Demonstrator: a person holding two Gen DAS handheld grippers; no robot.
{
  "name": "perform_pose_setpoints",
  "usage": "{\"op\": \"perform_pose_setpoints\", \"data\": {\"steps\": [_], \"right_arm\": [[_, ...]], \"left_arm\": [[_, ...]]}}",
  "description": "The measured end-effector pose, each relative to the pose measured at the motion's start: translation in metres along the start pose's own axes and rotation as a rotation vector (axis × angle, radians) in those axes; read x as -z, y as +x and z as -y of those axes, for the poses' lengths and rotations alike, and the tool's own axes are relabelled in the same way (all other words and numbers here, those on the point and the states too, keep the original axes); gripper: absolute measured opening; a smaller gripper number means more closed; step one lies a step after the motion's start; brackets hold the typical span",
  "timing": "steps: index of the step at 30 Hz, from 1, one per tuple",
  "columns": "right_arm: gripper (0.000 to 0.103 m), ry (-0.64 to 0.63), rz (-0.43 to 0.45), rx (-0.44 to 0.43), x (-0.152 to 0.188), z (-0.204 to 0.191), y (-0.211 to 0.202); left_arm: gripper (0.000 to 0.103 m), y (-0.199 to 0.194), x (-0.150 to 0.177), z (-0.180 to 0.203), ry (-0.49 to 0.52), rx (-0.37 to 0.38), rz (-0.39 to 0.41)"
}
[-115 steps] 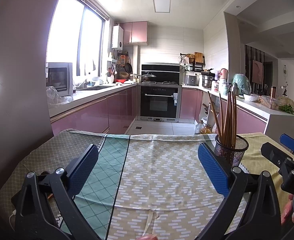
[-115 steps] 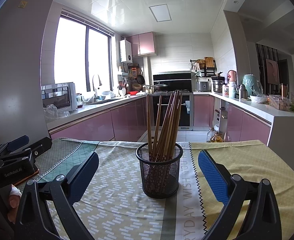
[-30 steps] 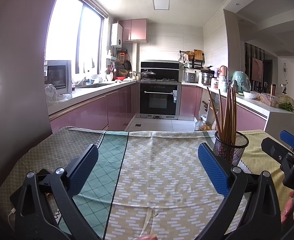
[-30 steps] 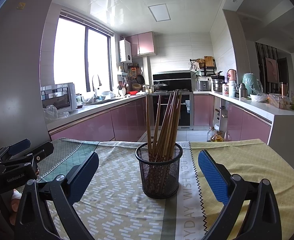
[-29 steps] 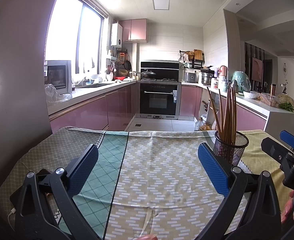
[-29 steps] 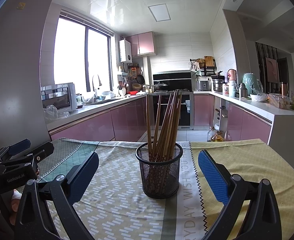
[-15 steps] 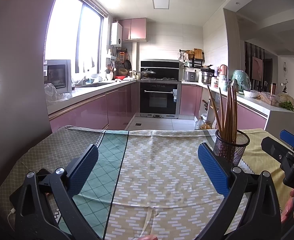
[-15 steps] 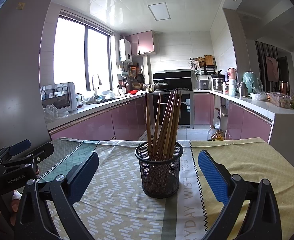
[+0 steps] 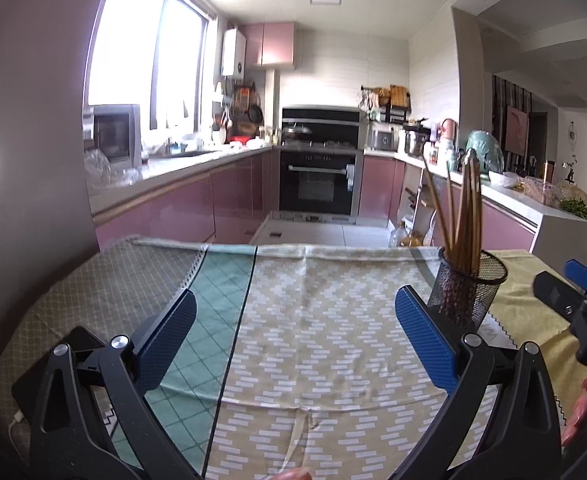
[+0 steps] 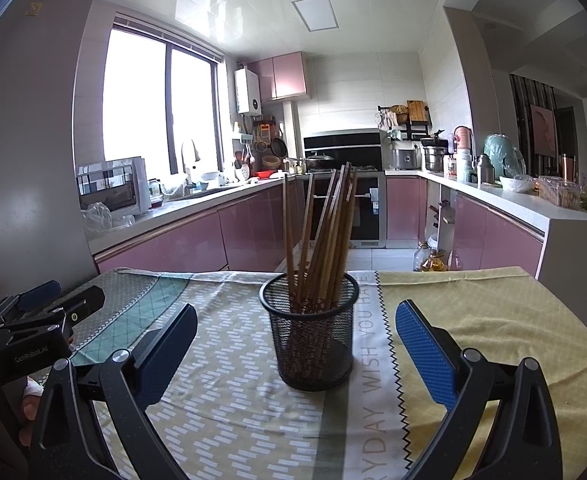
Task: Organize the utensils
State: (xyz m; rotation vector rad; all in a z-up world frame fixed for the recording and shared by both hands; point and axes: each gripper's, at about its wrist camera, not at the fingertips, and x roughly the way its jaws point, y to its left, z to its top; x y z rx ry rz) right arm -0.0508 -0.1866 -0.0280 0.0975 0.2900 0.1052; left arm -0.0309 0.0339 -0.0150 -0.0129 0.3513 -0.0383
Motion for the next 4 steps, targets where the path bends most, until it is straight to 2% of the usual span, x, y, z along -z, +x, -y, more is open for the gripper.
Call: {"op": "perform_pose_setpoints", "data": {"steps": [4], "right_arm": [[0.096,0.024,-0.098,0.039,0.002,0.025,0.020]], "left_arm": [[0.098,0.022,0.006,-0.002,0.014,-0.014,-0.093]]}}
